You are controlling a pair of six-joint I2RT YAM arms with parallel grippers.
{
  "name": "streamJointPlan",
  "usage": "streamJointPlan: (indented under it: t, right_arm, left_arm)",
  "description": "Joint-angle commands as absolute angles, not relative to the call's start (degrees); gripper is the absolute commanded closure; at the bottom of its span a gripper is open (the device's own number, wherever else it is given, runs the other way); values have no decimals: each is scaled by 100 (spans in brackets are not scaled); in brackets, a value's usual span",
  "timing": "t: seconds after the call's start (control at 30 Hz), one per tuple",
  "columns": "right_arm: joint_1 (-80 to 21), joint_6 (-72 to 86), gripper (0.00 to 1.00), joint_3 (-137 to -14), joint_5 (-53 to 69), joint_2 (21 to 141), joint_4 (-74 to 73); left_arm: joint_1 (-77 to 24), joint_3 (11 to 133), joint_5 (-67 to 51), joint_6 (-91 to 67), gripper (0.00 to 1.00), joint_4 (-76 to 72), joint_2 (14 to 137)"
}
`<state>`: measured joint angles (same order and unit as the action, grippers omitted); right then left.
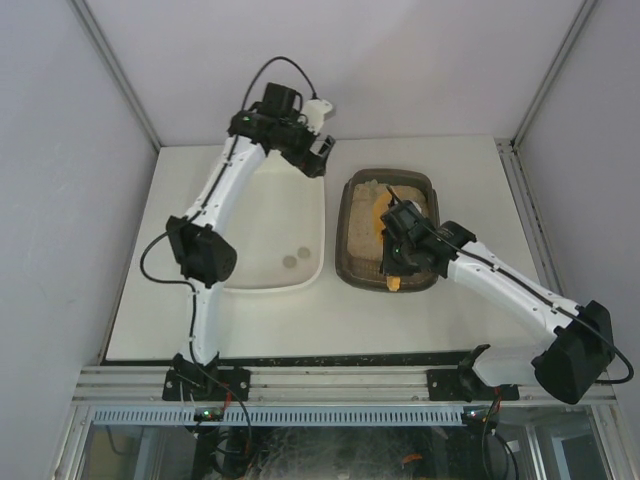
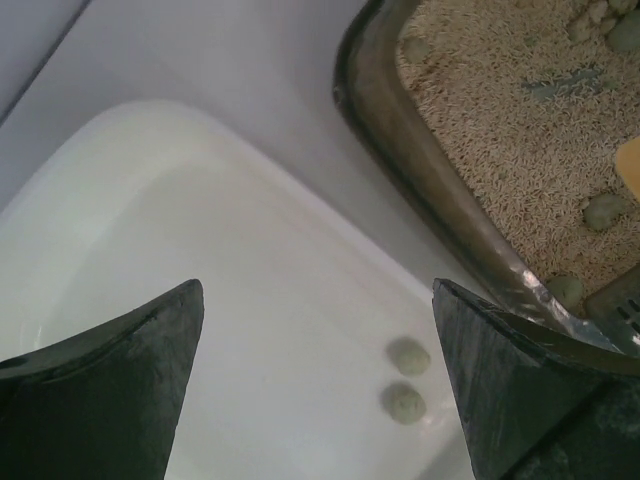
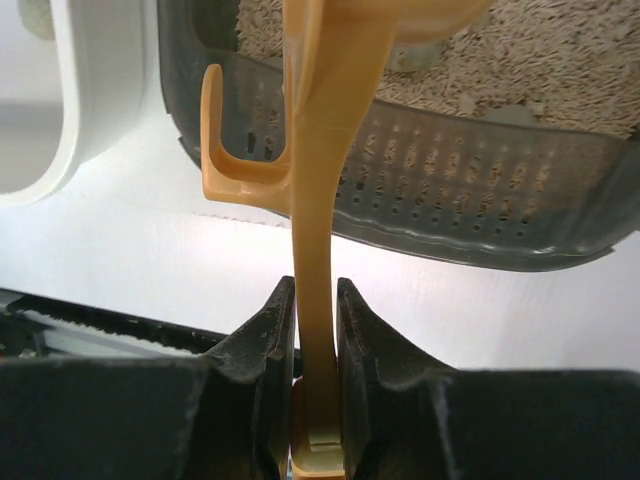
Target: Clean the litter box
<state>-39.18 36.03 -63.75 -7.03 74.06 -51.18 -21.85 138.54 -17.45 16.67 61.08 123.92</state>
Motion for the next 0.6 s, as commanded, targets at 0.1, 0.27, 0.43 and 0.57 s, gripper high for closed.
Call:
streamJointPlan:
  t: [0.1, 0.27, 0.43, 0.57]
  right_arm:
    - [-3342, 3878, 100, -5680, 499, 6998, -4347]
    - [-3145, 3827, 100, -5402, 710, 7040, -4268]
    - [-2986, 3788, 100, -5164, 872, 6967, -4137]
    - [-2787, 3774, 100, -4905, 1059, 6896, -3976]
  left_arm:
    - [-3109, 14190, -1404, 2307, 0, 5417, 13073]
    - [-3163, 14153, -1820, 2022, 0, 4868, 13414]
    - [-3234, 14134, -1093, 1506, 0, 4253, 13786]
    - [-3187, 13844, -594, 562, 13, 3927, 13839]
